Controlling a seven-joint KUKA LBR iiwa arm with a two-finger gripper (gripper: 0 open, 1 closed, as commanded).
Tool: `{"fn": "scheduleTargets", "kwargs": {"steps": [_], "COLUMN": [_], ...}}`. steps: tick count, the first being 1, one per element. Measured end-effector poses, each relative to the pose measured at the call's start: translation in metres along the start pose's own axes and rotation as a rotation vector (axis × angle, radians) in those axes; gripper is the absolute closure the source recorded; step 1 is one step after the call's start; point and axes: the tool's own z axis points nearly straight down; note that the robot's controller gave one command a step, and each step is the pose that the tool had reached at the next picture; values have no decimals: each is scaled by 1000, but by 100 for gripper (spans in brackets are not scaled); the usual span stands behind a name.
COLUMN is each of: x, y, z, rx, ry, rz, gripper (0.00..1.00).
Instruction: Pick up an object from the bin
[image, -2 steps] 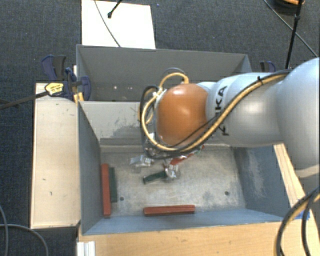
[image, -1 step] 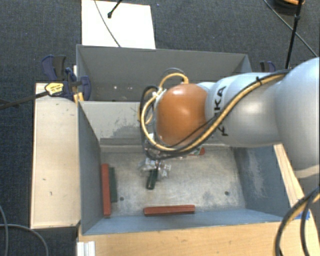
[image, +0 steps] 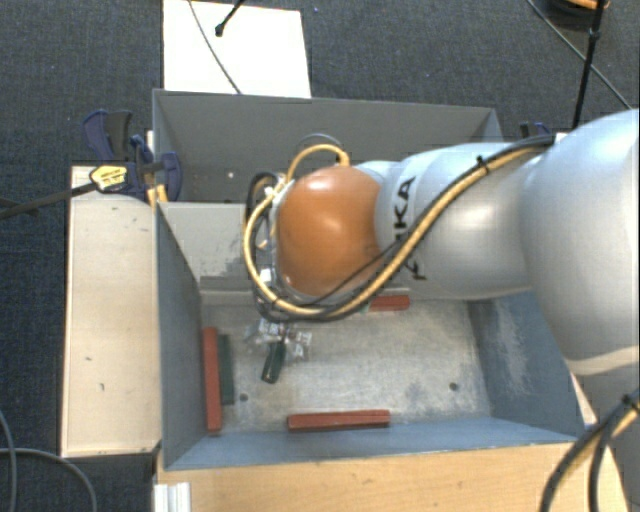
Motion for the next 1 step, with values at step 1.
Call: {"fn": "scheduleTargets", "kwargs": {"steps": [1], "x": [-8], "y": [63], "z": [-113], "rx": [4], "ry": [-1], "rz": [11], "gripper": [100]}}
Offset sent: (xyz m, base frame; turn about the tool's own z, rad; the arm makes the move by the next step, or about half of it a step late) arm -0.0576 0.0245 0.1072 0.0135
